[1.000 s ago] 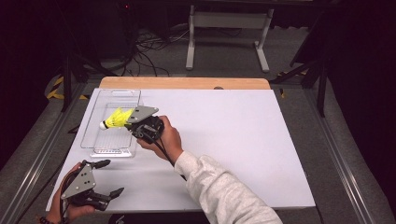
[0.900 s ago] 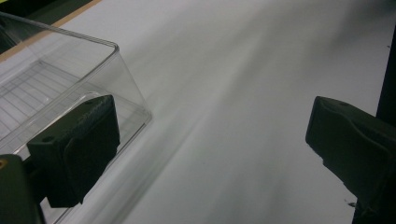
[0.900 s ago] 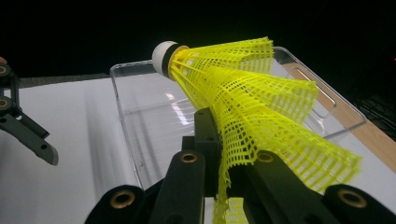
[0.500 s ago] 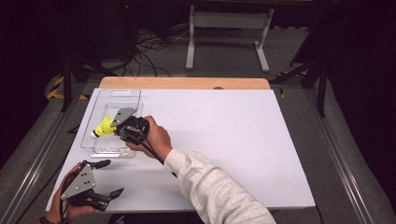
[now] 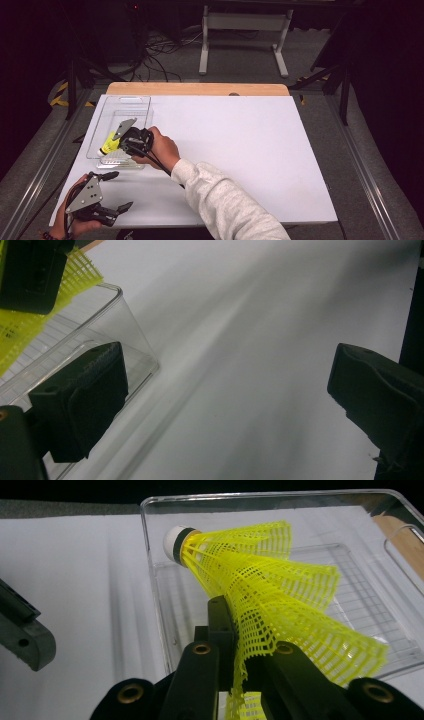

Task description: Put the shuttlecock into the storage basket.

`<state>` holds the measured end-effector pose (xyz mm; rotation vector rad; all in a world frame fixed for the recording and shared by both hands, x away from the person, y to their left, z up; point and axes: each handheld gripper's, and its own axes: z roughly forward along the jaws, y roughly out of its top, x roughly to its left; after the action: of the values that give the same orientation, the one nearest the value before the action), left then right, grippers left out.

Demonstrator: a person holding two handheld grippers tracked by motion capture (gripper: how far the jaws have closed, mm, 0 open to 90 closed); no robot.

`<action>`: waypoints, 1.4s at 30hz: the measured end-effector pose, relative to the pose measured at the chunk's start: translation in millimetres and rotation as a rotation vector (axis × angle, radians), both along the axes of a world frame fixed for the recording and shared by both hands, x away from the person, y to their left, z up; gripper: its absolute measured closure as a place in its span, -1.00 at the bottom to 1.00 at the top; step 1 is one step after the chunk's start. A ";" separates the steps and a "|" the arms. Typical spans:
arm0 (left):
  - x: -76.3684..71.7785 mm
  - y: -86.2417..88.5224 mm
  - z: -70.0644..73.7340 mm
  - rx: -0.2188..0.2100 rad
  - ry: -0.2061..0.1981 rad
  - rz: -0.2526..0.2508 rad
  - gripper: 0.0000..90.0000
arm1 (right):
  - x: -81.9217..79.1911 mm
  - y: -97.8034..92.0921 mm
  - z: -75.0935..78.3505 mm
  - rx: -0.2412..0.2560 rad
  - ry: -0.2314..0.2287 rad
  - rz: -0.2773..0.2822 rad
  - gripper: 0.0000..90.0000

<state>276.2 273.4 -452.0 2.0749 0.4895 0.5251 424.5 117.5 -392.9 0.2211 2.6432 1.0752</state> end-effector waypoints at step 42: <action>1.5 -2.7 -1.6 0.013 0.009 -0.006 -0.92 | 8.2 -13.5 -18.3 0.040 0.141 -0.080 0.29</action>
<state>277.7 270.7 -453.6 2.0916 0.4865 0.5173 432.8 103.9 -411.3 0.4227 2.7111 1.1257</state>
